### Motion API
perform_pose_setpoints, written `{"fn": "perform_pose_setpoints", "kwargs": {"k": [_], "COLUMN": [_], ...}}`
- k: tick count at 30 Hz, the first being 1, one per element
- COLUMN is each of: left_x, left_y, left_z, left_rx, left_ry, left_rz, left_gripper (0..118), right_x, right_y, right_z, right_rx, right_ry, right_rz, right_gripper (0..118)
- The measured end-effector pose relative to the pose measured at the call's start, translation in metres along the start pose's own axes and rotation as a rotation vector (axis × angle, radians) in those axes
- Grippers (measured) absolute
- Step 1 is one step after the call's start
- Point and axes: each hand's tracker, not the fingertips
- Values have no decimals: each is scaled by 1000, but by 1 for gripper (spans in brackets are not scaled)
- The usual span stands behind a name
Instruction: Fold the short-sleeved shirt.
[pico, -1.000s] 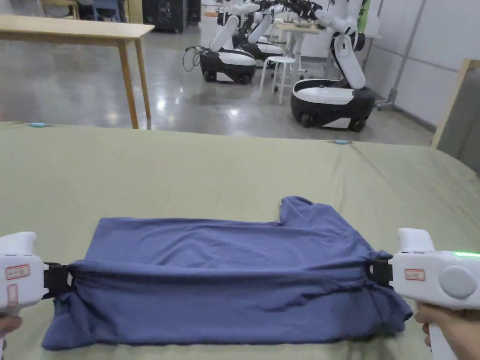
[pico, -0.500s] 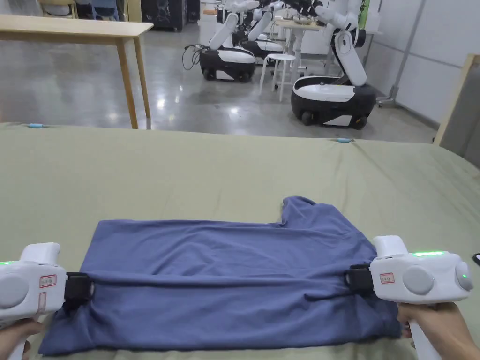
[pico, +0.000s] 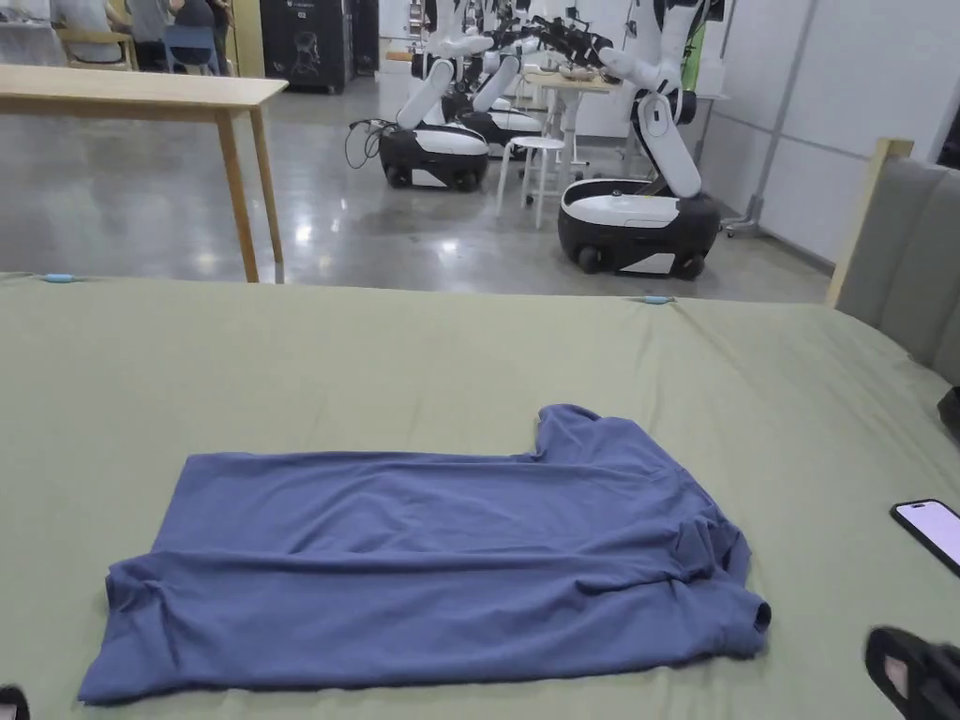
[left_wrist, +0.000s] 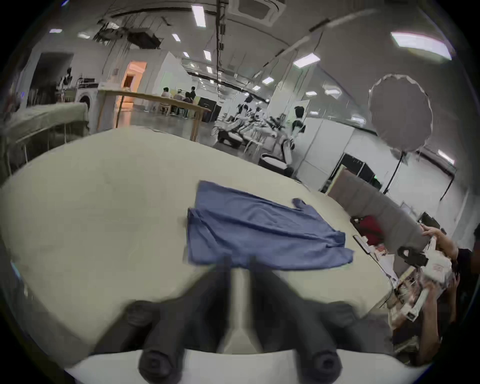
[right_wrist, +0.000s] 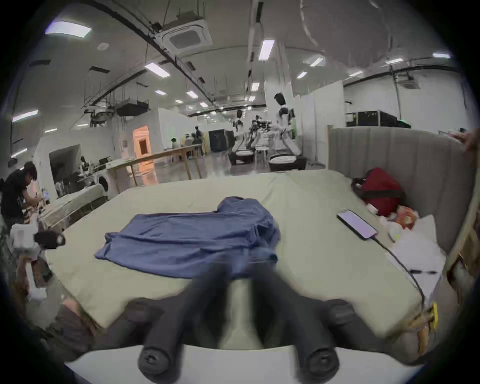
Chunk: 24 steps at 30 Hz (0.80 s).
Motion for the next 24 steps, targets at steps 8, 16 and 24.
{"fn": "perform_pose_setpoints", "kwargs": {"k": [8,16,24], "left_x": [2,-39,-60], "left_y": [-10,38,33], "left_z": [6,-114,-205], "left_rx": [-43,-252,-390], "left_ry": [132,150,295], "left_rz": [-71,9,-36], "left_gripper": [0,116,116], "right_x": [-1,-6,-8], "right_y": [-16,3,-10], "right_z": [44,42,28], "right_rx": [20,64,1], "right_ry": [88,133,162], "right_rz": [-95,-120,-119], "right_gripper": [0,0,0]}}
